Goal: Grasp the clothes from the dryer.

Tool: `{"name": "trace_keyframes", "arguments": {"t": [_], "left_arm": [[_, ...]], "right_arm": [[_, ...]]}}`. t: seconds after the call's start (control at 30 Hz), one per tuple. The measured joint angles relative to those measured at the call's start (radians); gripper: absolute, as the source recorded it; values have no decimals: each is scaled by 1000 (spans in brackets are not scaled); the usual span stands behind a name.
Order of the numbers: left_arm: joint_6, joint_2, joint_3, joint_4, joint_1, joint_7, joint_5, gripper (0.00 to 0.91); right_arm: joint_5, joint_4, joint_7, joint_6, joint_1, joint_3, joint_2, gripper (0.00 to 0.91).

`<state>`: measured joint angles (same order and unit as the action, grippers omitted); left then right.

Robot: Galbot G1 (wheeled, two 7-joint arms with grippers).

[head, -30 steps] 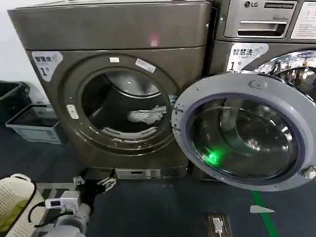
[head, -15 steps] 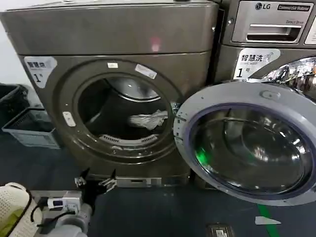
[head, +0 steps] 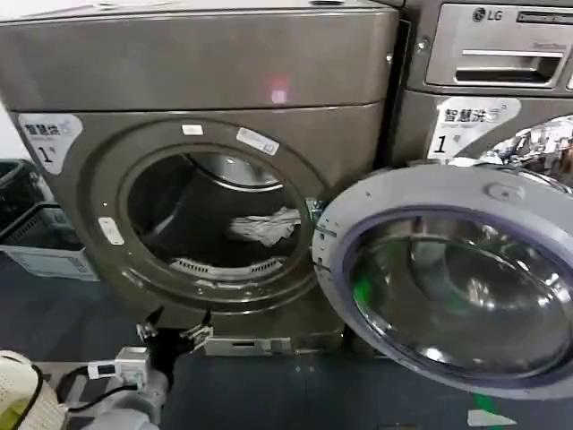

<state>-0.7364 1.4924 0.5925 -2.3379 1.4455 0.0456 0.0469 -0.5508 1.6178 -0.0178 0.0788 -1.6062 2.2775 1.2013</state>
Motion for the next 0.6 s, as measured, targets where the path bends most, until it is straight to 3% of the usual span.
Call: {"name": "trace_keyframes", "arguments": {"t": [0.6], "left_arm": [[0,-2,-4,23,-13,-1,-9,907]], "right_arm": [[1,-2,2,1,-10,18,5,907]]}}
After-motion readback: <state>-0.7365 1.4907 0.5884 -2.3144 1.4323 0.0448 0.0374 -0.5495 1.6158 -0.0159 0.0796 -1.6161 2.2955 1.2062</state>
